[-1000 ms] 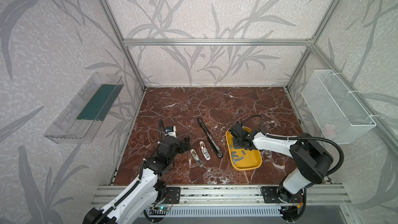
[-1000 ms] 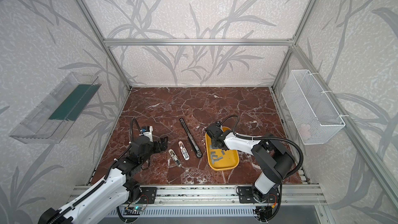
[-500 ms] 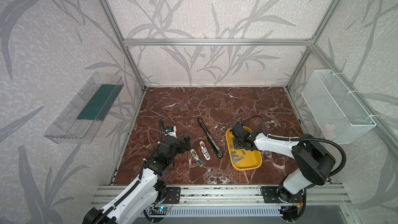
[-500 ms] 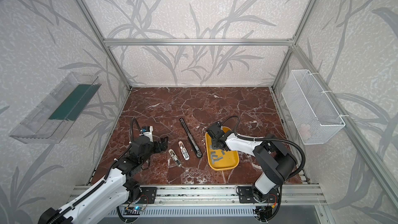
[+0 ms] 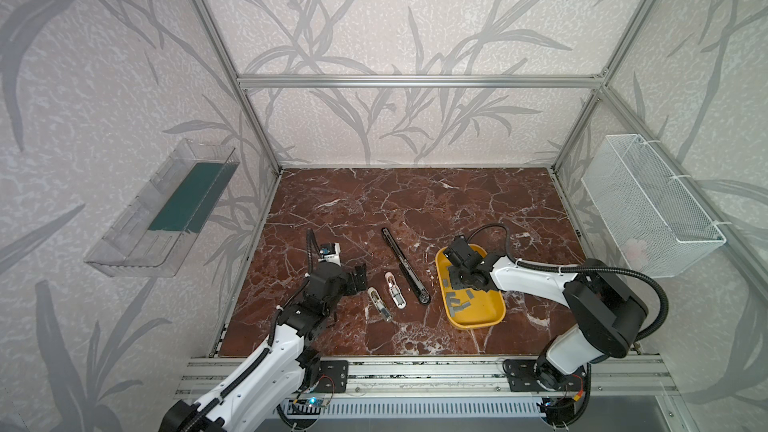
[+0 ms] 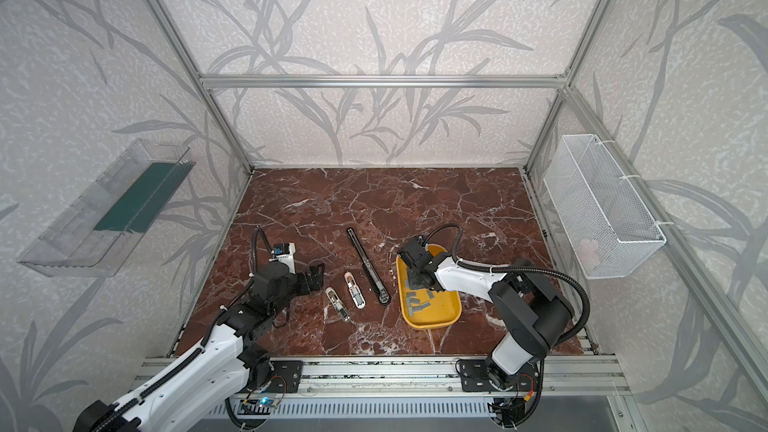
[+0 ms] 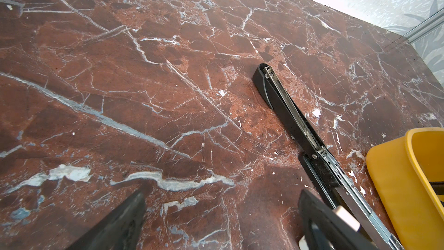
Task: Load the staples into the stapler
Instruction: 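Lower the right gripper onto a grey staple strip and close on it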
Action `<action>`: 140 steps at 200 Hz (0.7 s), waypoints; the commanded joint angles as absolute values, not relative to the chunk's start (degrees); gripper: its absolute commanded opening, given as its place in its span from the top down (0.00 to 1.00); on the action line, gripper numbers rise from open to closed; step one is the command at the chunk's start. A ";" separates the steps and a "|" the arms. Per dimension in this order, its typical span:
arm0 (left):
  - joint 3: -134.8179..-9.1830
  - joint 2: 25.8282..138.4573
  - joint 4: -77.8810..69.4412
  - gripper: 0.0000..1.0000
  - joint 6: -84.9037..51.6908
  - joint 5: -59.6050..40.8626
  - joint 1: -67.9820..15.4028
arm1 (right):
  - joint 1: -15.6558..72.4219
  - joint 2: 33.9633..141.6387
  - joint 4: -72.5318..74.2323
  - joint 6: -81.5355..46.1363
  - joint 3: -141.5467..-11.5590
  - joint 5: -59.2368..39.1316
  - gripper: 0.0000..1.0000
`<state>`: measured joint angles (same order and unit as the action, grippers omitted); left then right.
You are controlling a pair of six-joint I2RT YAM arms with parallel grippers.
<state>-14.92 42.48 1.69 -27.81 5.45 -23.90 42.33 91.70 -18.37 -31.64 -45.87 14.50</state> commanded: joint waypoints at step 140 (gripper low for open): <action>-16.06 42.62 1.06 0.01 -27.26 6.16 -24.08 | 42.72 95.83 -20.97 -30.94 -45.70 13.89 0.86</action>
<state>-14.92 42.59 1.67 -27.59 5.45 -23.90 42.65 92.86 -18.70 -31.38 -46.46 14.72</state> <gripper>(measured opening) 0.992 0.152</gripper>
